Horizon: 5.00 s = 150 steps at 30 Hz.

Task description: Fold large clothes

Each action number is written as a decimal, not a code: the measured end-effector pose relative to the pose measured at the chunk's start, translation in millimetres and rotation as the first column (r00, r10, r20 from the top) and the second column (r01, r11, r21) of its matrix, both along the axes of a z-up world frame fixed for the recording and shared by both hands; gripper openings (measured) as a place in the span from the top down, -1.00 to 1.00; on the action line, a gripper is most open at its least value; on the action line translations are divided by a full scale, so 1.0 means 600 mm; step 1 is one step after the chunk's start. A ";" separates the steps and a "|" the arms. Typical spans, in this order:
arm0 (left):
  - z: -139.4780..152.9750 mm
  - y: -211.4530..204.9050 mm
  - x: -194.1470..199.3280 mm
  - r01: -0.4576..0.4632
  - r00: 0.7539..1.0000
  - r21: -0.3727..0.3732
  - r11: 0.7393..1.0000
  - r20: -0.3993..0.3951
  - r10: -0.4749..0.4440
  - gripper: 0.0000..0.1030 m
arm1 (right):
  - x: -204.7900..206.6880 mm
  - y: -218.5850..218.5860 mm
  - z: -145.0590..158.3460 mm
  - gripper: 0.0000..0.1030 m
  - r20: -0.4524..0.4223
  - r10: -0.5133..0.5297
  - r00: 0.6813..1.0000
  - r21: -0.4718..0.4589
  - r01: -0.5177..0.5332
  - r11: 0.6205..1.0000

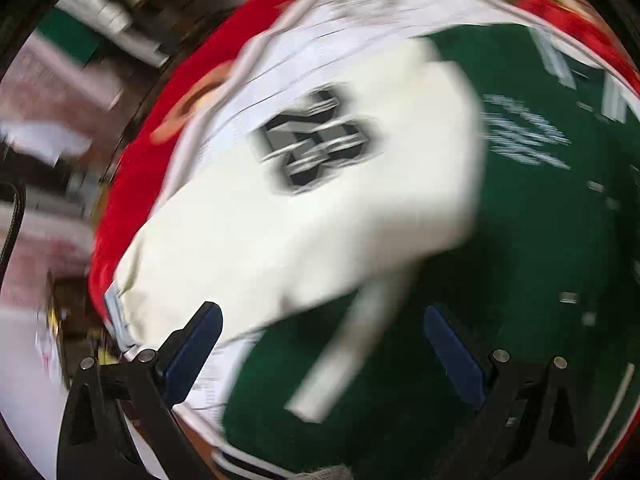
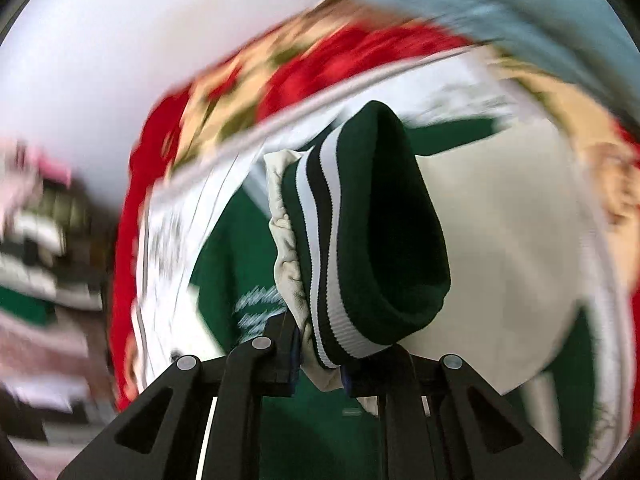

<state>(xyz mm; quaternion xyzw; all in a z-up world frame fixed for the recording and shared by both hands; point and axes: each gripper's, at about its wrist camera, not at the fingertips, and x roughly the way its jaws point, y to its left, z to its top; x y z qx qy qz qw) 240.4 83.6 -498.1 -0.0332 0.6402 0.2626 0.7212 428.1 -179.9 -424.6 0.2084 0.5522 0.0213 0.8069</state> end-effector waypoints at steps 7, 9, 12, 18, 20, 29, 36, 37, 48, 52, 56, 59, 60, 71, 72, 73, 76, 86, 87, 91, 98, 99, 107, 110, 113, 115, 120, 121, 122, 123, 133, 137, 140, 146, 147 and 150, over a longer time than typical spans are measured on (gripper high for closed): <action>-0.028 0.175 -0.118 -0.231 0.973 -0.056 0.971 -0.031 0.229 -1.00 | -0.013 0.277 -0.189 -0.21 -0.210 0.321 0.923 0.078 -0.312 0.947; -0.033 0.218 -0.161 -0.314 0.949 -0.130 0.940 -0.022 0.314 -1.00 | -0.037 0.278 -0.163 -0.44 -0.130 0.338 0.932 0.117 -0.324 0.939; -0.065 0.269 -0.214 -0.458 0.879 -0.345 0.819 -0.040 0.475 -0.99 | -0.083 0.243 -0.131 -0.44 -0.114 0.324 0.939 0.153 -0.306 0.940; -0.176 0.346 -0.272 -0.632 0.635 -0.647 0.427 -0.117 0.763 -0.95 | -0.183 0.145 -0.149 -0.44 -0.252 0.237 0.938 0.101 -0.218 0.971; -0.174 0.377 -0.265 -0.650 0.581 -0.622 0.438 -0.035 0.813 -0.66 | -0.203 0.126 -0.166 -0.44 -0.293 0.205 0.934 0.086 -0.187 0.978; -0.130 0.533 -0.163 -0.595 0.631 -0.451 0.666 0.252 0.734 0.85 | -0.157 0.152 -0.137 -0.44 -0.201 0.176 0.964 0.102 -0.158 0.982; -0.133 0.599 -0.045 -0.500 0.663 -0.456 0.736 0.345 0.664 0.82 | -0.054 0.268 -0.185 0.20 -0.187 0.210 0.960 0.184 -0.176 0.967; -0.146 0.608 -0.035 -0.492 0.666 -0.483 0.724 0.326 0.670 0.78 | -0.045 0.281 -0.200 0.20 -0.206 0.216 0.954 0.189 -0.178 0.966; -0.189 0.606 0.036 -0.551 0.570 -0.533 0.642 0.323 0.756 0.79 | -0.092 0.231 -0.170 0.11 -0.239 0.262 0.935 0.242 -0.204 0.949; -0.120 0.601 0.072 -0.537 0.622 -0.393 0.747 0.414 0.665 0.95 | -0.113 0.200 -0.149 0.02 -0.218 0.195 0.956 0.192 -0.154 0.969; -0.021 0.575 0.124 -0.467 0.657 -0.279 0.839 0.526 0.540 0.95 | -0.082 0.212 -0.180 0.21 -0.205 0.140 0.969 0.236 -0.090 0.968; 0.049 0.539 0.149 -0.406 0.677 -0.206 0.890 0.587 0.445 0.96 | -0.049 0.235 -0.223 0.21 -0.225 0.173 0.959 0.212 -0.125 0.969; 0.076 0.520 0.156 -0.382 0.686 -0.179 0.907 0.602 0.408 0.96 | -0.038 0.235 -0.227 0.22 -0.233 0.188 0.954 0.225 -0.135 0.965; 0.283 0.082 0.255 0.149 0.718 -0.041 0.988 0.691 -0.079 0.96 | -0.126 -0.091 -0.116 0.16 -0.183 0.039 0.982 0.269 0.012 0.963; 0.282 0.024 0.265 0.219 0.717 -0.055 0.974 0.686 -0.123 0.96 | -0.136 -0.125 -0.111 0.16 -0.183 0.012 0.983 0.253 0.036 0.967; 0.282 -0.021 0.270 0.271 0.719 -0.066 0.960 0.677 -0.156 0.96 | -0.152 -0.164 -0.108 0.16 -0.185 -0.015 0.983 0.232 0.059 0.971; 0.247 -0.213 0.288 0.461 0.728 -0.163 0.872 0.631 -0.267 0.96 | -0.198 -0.287 -0.102 0.16 -0.190 -0.098 0.977 0.168 0.130 0.977; 0.051 -0.542 0.266 0.671 0.732 -0.262 0.694 0.389 -0.560 0.83 | -0.297 -0.529 -0.145 0.15 -0.256 -0.244 0.935 0.059 0.267 0.962; 0.040 -0.544 0.265 0.674 0.731 -0.261 0.691 0.370 -0.573 0.81 | -0.303 -0.534 -0.145 0.07 -0.258 -0.241 0.936 0.052 0.263 0.963; 0.033 -0.531 0.248 0.683 0.726 -0.274 0.677 0.359 -0.587 -0.15 | -0.319 -0.548 -0.131 -0.32 -0.245 -0.226 0.943 0.046 0.244 0.969; 0.080 -0.429 0.227 0.634 0.763 -0.293 0.716 0.393 -0.514 -0.84 | -0.302 -0.536 -0.075 -0.32 -0.202 -0.222 0.954 0.152 0.254 0.955; 0.088 -0.405 0.222 0.618 0.772 -0.277 0.736 0.392 -0.500 -0.84 | -0.293 -0.532 -0.068 -0.32 -0.193 -0.219 0.957 0.178 0.253 0.951; 0.029 -0.198 0.242 0.394 0.898 0.020 0.919 0.204 -0.390 -0.84 | -0.120 -0.431 -0.141 -0.31 -0.222 -0.099 0.970 0.201 0.144 0.969; -0.016 -0.138 0.267 0.341 0.926 0.073 0.937 0.144 -0.348 -0.84 | -0.077 -0.394 -0.173 0.68 -0.260 -0.039 0.965 0.106 0.069 0.992; -0.029 -0.106 0.274 0.307 0.940 0.076 0.949 0.131 -0.314 -0.84 | -0.066 -0.390 -0.148 0.87 -0.217 -0.088 0.972 0.012 0.093 0.996; -0.020 -0.103 0.269 0.293 0.942 0.069 0.954 0.151 -0.300 -0.84 | -0.069 -0.405 -0.123 0.88 -0.172 -0.153 0.973 -0.051 0.147 0.988; 0.003 -0.104 0.236 0.277 0.947 0.044 0.960 0.154 -0.280 -0.84 | -0.060 -0.434 -0.156 0.86 -0.287 -0.194 0.938 -0.072 0.181 0.981; 0.010 -0.106 0.224 0.272 0.950 0.026 0.962 0.153 -0.273 -0.84 | -0.063 -0.429 -0.147 0.77 -0.286 -0.169 0.943 -0.041 0.164 0.986; 0.020 -0.108 0.207 0.271 0.950 0.007 0.963 0.160 -0.268 -0.84 | -0.070 -0.425 -0.131 0.71 -0.272 -0.146 0.951 -0.026 0.144 0.989; 0.029 -0.111 0.193 0.273 0.949 0.000 0.962 0.163 -0.269 -0.84 | -0.080 -0.420 -0.114 0.55 -0.251 -0.123 0.960 -0.019 0.122 0.992; 0.046 -0.144 -0.037 0.320 0.947 -0.090 0.943 0.049 -0.317 -0.84 | -0.319 -0.289 -0.038 -0.21 -0.231 0.092 0.969 0.214 -0.041 0.976; -0.017 -0.169 -0.133 0.371 0.923 -0.110 0.922 -0.060 -0.379 -0.84 | -0.426 -0.177 -0.112 -0.21 -0.413 0.171 0.895 0.247 -0.071 0.966; -0.069 -0.178 -0.184 0.397 0.902 -0.125 0.909 -0.131 -0.412 -0.84 | -0.505 -0.102 -0.172 -0.21 -0.513 0.187 0.838 0.258 -0.058 0.965; -0.085 -0.174 -0.196 0.409 0.901 -0.130 0.903 -0.098 -0.423 -0.85 | -0.541 0.010 -0.216 0.12 -0.527 0.144 0.837 -0.019 -0.180 0.983; -0.086 -0.173 -0.195 0.406 0.903 -0.134 0.904 -0.094 -0.419 -0.85 | -0.542 0.013 -0.215 0.56 -0.533 0.078 0.842 -0.102 -0.156 0.982; -0.086 -0.168 -0.198 0.401 0.908 -0.145 0.905 -0.069 -0.413 -0.85 | -0.543 0.001 -0.209 0.82 -0.537 -0.041 0.842 -0.092 -0.010 0.996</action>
